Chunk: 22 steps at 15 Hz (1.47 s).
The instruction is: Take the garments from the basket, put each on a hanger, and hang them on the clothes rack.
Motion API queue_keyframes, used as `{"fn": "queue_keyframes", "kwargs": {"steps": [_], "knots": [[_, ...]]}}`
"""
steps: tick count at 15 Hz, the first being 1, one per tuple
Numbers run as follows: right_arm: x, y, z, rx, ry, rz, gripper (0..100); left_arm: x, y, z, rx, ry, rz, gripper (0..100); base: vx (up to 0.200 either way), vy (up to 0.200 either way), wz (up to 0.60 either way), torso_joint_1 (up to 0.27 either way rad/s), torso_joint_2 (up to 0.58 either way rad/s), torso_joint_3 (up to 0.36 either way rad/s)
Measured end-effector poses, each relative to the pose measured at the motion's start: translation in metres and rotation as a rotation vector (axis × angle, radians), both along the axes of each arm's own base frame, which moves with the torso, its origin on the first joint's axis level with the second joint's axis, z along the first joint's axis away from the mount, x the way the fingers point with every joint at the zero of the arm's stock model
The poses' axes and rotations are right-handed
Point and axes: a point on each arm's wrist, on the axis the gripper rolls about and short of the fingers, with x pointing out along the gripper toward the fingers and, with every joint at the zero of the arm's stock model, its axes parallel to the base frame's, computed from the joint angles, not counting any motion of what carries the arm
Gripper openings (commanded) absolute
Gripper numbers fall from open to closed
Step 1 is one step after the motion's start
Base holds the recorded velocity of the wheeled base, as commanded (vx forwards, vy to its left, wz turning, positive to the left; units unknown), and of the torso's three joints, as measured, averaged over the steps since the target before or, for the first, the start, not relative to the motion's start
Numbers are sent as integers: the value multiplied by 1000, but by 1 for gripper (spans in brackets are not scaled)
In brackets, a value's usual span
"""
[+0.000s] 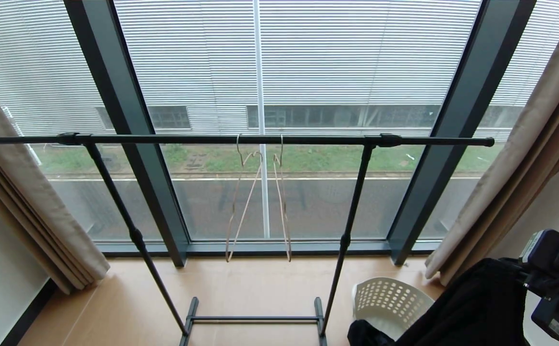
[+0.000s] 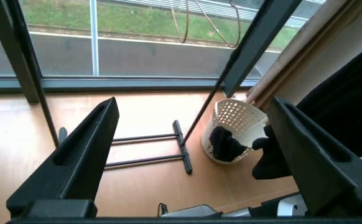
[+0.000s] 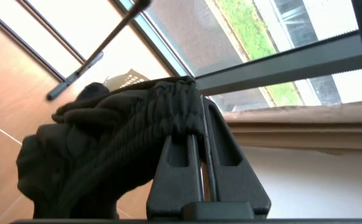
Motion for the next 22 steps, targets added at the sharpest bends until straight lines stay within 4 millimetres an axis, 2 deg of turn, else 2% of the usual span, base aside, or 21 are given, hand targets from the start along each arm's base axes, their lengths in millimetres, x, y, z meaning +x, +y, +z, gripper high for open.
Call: {"fn": "queue_keyframes", "kwargs": {"steps": [2, 4, 6, 12, 15, 19, 22], "knots": [[0, 0, 0, 0, -1, -1, 0, 0, 0, 0, 129, -42, -2, 100, 0, 0, 0, 0, 0, 0], [0, 0, 0, -1, -2, -5, 0, 2, 3, -2, 307, -72, 83, 100, 0, 0, 0, 0, 0, 0], [-1, 0, 1, 1, -9, -5, 0, 2, 3, -2, 379, -85, 93, 100, 0, 0, 0, 0, 0, 0], [-4, -1, 3, 10, -25, -2, 0, 2, 3, -3, 357, -76, 112, 100, 0, 0, 0, 0, 0, 0], [-6, -2, 4, 20, -31, 2, 0, 2, 6, -1, 360, -59, 215, 100, 0, 0, 0, 0, 0, 0], [-9, 2, 13, 176, -36, 41, 0, 5, 5, 18, 342, -58, 211, 100, 0, 0, 0, 0, 0, 0], [-15, 27, 21, 335, 3, 163, 0, 29, 4, 41, 332, -3, 133, 100, 0, 0, 0, 0, 0, 0]]}}
